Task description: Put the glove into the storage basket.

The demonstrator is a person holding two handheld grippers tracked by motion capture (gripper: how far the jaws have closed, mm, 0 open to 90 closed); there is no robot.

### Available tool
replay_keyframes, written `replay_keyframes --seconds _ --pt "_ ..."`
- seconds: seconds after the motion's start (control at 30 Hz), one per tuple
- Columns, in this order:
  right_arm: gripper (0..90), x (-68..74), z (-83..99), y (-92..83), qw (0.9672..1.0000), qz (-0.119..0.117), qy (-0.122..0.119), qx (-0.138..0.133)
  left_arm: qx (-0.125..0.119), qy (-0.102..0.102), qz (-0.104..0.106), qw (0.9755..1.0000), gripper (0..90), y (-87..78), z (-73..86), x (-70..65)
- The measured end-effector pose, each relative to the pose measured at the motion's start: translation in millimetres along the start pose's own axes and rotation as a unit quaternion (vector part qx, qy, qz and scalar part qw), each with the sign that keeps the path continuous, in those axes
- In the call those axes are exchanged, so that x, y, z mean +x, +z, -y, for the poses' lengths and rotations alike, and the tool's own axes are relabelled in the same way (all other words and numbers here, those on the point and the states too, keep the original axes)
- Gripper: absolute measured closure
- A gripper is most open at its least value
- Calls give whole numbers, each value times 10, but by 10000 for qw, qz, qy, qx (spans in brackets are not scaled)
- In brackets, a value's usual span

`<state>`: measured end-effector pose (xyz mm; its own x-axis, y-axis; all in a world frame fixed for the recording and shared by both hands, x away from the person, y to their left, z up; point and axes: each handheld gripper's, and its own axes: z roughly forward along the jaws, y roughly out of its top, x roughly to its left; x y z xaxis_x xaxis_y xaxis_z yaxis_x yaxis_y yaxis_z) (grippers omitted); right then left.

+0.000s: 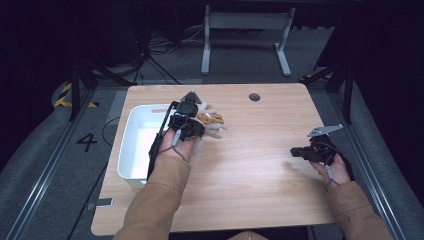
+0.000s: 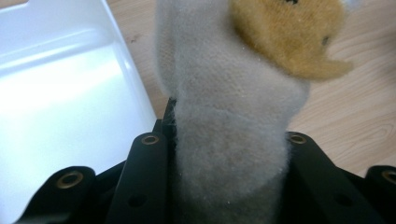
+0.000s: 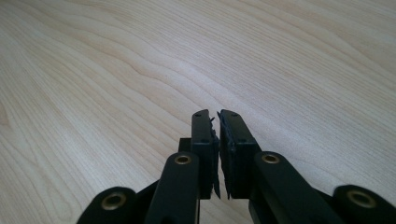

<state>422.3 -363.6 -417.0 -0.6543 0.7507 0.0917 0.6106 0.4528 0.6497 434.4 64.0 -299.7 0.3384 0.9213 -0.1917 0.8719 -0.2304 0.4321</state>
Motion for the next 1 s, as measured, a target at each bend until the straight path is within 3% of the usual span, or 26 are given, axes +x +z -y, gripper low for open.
replay_keyframes --seconds 0.1,0.3,0.47,0.7,0.87,1.0 --pt "849 9 1 -19 10000 14 -20 -2 -18 -181 26 9998 677 -26 -14 53" --pt "849 10 4 -53 10000 36 10 -58 -47 -355 -131 9993 677 -99 -38 147" --pt "848 9 1 -49 10000 13 -18 -52 -70 -630 -130 9979 677 -142 -49 249" --pt "847 -1 0 -61 10000 -7 -6 -72 -117 -835 -218 9962 677 -187 -55 356" --pt "841 6 -2 -54 10000 1 -1 -55 -197 -1097 -438 9928 676 -249 -26 467" --pt "842 9 -4 -57 10000 1 13 -43 -247 -1295 -430 9903 677 -286 -13 574"
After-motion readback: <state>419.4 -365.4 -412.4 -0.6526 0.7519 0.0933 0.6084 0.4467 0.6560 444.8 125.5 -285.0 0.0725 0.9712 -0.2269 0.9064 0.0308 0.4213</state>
